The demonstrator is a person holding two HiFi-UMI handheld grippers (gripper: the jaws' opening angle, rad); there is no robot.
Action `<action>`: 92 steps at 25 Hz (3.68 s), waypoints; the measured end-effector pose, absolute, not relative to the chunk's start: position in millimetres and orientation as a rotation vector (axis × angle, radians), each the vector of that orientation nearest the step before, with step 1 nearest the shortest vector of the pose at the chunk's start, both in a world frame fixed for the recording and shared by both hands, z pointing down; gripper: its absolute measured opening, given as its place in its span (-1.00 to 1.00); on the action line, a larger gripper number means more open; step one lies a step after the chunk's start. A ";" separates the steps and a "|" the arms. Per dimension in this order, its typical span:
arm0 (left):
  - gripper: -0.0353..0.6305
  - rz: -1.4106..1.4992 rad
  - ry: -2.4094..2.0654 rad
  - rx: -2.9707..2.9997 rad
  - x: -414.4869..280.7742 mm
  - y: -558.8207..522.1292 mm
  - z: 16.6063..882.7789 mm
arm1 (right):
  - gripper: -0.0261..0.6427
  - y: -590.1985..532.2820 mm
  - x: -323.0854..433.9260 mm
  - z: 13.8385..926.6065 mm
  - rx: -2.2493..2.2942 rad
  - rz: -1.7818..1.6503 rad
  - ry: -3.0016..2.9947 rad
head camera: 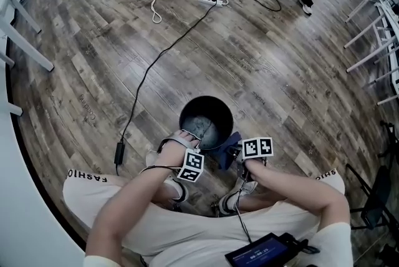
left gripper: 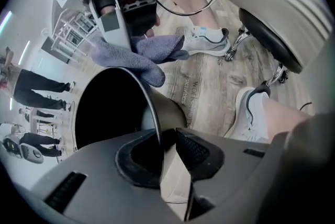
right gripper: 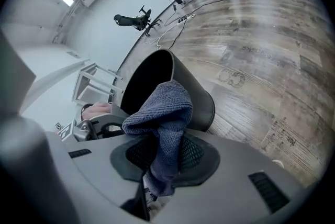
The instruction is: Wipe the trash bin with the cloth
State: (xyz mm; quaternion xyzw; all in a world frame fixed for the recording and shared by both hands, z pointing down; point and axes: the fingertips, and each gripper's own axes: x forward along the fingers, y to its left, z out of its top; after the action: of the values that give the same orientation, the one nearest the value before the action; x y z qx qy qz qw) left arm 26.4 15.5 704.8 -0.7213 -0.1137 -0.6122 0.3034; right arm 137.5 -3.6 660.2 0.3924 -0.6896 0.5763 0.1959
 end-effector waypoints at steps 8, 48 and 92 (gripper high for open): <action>-0.67 -1.603 -0.271 -1.967 43.7 22.6 701.3 | -0.67 -19.0 152.1 711.2 1.093 1.544 -1.901; -0.33 -1.616 -0.314 -2.136 36.2 27.5 695.4 | -0.67 -28.4 170.7 728.0 1.034 1.516 -1.799; -0.68 -1.599 -0.234 -2.030 51.4 25.6 698.6 | -0.67 -7.7 135.4 862.9 0.933 1.499 -1.887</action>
State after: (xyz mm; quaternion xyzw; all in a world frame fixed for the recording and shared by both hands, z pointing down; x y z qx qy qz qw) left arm 51.4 25.6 698.6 -0.7533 -0.0870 -0.5933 0.2703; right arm 135.4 -7.7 862.9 0.3471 -0.7021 0.5575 0.2751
